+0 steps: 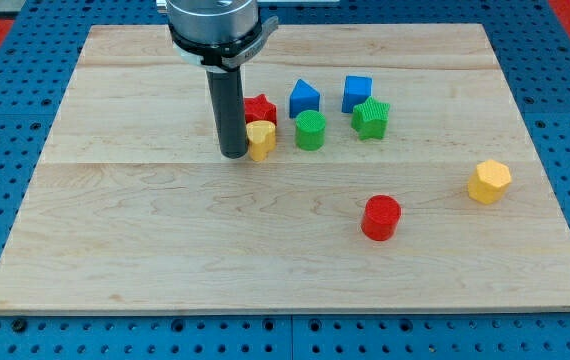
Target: Place your arm to the bottom of the yellow hexagon
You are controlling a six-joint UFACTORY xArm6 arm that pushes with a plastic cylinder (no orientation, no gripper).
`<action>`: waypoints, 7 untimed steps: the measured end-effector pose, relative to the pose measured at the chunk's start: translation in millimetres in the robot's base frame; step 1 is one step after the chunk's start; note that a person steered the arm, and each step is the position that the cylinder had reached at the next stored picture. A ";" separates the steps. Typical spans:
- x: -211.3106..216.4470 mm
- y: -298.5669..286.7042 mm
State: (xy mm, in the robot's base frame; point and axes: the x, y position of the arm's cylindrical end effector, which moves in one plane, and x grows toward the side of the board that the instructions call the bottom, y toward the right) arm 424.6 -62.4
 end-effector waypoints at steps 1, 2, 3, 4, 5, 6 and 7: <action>45.6 9.3; 116.8 39.0; 182.7 84.8; 182.2 160.6; 137.7 170.3; 106.8 164.9; 75.4 157.4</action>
State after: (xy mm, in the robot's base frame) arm 500.0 94.9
